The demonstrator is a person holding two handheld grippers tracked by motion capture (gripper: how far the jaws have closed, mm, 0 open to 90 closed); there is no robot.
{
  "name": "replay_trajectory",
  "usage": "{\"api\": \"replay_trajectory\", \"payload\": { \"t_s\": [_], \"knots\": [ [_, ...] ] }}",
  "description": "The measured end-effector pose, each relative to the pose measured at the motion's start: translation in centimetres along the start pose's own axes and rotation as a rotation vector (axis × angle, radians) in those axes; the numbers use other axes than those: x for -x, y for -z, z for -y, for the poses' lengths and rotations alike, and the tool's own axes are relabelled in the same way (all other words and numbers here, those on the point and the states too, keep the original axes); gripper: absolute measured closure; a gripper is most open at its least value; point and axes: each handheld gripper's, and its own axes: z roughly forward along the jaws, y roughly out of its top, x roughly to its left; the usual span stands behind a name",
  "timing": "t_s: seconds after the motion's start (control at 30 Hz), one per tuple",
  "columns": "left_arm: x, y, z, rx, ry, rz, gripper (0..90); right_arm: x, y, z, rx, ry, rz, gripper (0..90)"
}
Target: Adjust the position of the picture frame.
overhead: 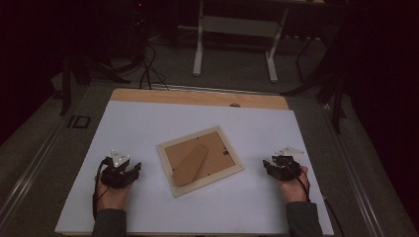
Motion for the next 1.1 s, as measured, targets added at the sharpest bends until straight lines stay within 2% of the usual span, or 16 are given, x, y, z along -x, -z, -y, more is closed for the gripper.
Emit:
{"api": "replay_trajectory", "payload": {
  "t_s": [0.03, 0.07, 0.13, 0.17, 0.2, 0.27, 0.47, 0.57, 0.73, 0.93, 1.03, 1.1],
  "knots": [
    [0.0, 0.1, 0.0, 0.015, -0.003, 0.038, 55.0, 0.0, 0.0, 0.0, 0.000, 0.000, 0.000, 55.9],
    [-0.1, 0.4, -0.2, 0.036, 0.008, 0.109, 57.0, 0.2, 0.2, 0.1, 0.015, -0.014, -0.012, 56.1],
    [-0.1, 0.4, -0.2, 0.036, 0.008, 0.109, 57.9, 0.3, 0.4, 0.0, 0.022, -0.013, -0.011, 56.4],
    [0.1, 0.8, -0.3, 0.056, -0.003, 0.146, 58.0, 0.3, 0.6, 0.0, 0.036, -0.014, -0.007, 56.7],
    [0.2, 0.9, -0.3, 0.050, -0.012, 0.138, 56.8, 0.4, 0.7, 0.1, 0.043, -0.015, -0.008, 56.7],
    [0.4, 0.9, -0.4, 0.033, -0.047, 0.096, 53.3, 0.5, 0.9, 0.2, 0.053, -0.020, -0.009, 56.2],
    [0.5, 1.4, -0.9, 0.048, -0.033, 0.133, 54.3, 0.9, 1.1, 0.4, 0.070, -0.047, -0.022, 55.4],
    [0.7, 1.5, -1.0, 0.042, -0.047, 0.138, 56.0, 0.8, 1.2, 0.4, 0.078, -0.057, -0.026, 55.8],
    [1.1, 1.5, -1.0, 0.035, -0.061, 0.147, 57.2, 0.5, 1.5, 0.2, 0.101, -0.034, -0.023, 58.3],
    [1.1, 1.7, -1.1, 0.043, -0.031, 0.169, 57.1, 0.1, 1.6, 0.0, 0.107, -0.020, -0.027, 58.3],
    [1.3, 2.1, -1.2, 0.054, -0.037, 0.173, 57.1, 0.3, 1.9, -0.2, 0.152, -0.082, -0.104, 58.5],
    [1.5, 2.4, -1.2, 0.063, -0.043, 0.180, 57.2, 0.4, 2.1, -0.3, 0.179, -0.114, -0.125, 58.8]
  ]
}}
